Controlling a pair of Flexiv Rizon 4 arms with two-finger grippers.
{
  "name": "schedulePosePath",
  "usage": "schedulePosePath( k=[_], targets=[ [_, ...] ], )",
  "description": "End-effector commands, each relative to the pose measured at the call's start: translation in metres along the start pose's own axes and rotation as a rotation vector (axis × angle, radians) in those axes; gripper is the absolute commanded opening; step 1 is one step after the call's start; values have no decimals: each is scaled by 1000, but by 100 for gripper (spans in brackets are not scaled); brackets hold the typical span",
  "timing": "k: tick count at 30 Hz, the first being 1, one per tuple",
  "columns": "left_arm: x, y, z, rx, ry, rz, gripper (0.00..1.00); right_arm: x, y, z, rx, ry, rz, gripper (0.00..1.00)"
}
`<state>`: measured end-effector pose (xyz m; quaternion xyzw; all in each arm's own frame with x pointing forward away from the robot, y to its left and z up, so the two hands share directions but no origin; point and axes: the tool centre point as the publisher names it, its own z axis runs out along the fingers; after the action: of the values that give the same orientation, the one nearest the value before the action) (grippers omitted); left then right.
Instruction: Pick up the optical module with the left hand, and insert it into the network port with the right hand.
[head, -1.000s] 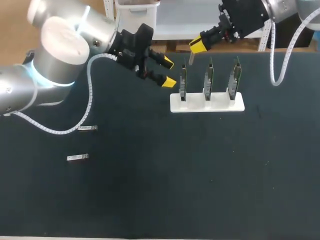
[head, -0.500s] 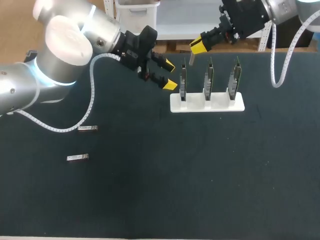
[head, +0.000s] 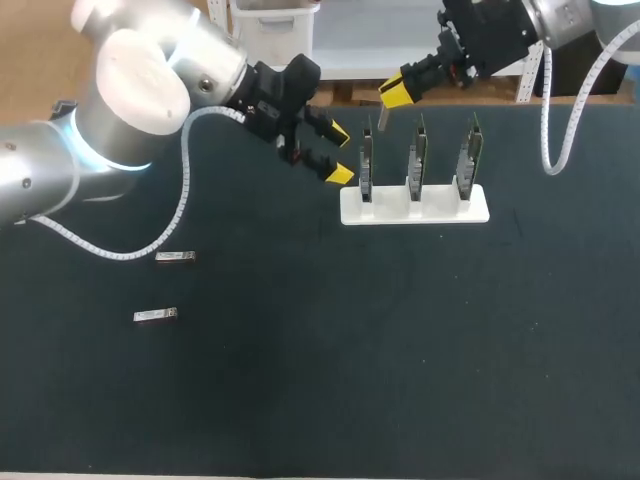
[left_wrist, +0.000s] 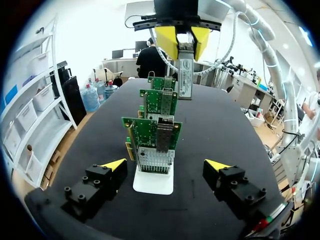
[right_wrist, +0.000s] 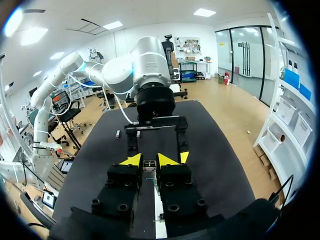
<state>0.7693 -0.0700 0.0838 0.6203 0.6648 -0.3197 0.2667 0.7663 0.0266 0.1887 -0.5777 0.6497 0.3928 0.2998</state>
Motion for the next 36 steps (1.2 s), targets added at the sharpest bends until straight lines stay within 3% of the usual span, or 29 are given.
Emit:
schedulePosePath(
  k=[1,36],
  targets=[
    [0,-2,0,7,13,5,100,0,4,0,8,1,-2,0],
    [1,-7,2,26,34,41,100,-1,9,0,18,20,-4,0]
  ],
)
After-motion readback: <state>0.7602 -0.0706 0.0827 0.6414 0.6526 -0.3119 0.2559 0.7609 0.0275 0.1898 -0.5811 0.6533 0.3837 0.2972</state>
